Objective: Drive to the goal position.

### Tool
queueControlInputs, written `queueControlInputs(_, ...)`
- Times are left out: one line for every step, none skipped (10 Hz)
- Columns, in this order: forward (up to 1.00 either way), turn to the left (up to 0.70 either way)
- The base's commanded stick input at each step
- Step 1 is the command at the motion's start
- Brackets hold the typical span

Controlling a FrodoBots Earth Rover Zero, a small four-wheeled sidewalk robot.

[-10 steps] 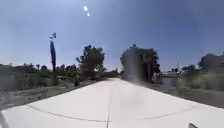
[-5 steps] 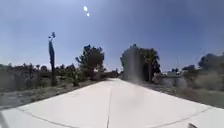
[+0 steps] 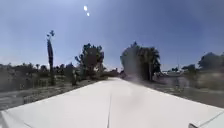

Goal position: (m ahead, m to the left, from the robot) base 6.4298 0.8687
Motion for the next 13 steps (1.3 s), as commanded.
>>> queueControlInputs(0.45, 0.0)
queueControlInputs(0.45, 0.0)
queueControlInputs(0.45, 0.0)
queueControlInputs(0.45, 0.0)
queueControlInputs(0.48, 0.0)
queueControlInputs(0.55, 0.0)
queueControlInputs(0.6, 0.0)
queueControlInputs(0.6, 0.0)
queueControlInputs(0.64, 0.0)
queueControlInputs(0.7, 0.0)
queueControlInputs(0.7, 0.0)
queueControlInputs(0.7, 0.0)
queueControlInputs(0.7, 0.0)
